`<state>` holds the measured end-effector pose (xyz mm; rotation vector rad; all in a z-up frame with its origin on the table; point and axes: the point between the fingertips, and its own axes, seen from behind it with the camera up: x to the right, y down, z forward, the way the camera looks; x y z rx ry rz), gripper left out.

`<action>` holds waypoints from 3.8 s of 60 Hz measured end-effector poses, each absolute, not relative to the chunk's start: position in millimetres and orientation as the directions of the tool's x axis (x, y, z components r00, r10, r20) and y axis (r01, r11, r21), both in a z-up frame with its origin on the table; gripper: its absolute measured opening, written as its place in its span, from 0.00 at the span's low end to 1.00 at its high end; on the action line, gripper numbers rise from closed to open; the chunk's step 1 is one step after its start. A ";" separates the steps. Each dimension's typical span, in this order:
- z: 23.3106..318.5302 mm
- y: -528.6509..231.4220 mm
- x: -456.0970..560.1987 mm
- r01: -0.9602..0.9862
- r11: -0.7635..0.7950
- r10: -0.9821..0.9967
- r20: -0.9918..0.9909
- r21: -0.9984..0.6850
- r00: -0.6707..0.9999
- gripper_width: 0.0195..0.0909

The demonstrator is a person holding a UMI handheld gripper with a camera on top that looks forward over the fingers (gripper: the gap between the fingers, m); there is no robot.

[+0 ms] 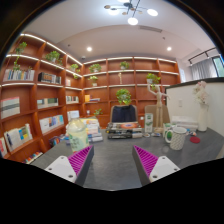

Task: Pour water

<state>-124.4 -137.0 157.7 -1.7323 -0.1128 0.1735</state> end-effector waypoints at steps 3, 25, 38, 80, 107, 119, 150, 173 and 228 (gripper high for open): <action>124.4 -140.7 -181.6 -0.045 -0.168 0.193 -0.078 -0.985 0.978 0.83; 106.6 -86.0 -289.7 -0.024 -0.182 0.303 -0.079 -0.983 0.950 0.83; 104.4 -43.2 -305.9 -0.028 -0.172 0.268 -0.074 -0.985 0.961 0.79; 108.6 -21.9 -233.7 -0.159 -0.251 0.218 -0.216 -0.955 0.952 0.20; 168.1 33.3 -28.7 -0.937 -0.191 0.045 -0.956 -0.294 0.290 0.21; 169.3 48.0 14.9 -0.984 -0.142 -0.008 -0.995 0.104 -0.103 0.21; 171.3 68.5 30.3 -0.799 -0.149 -0.057 -0.811 0.583 -0.582 0.23; 217.0 61.4 34.9 -0.971 -0.190 0.027 -0.990 -0.143 0.140 0.23; 127.3 76.3 323.4 -0.055 -0.187 -0.288 0.001 -0.981 0.958 0.27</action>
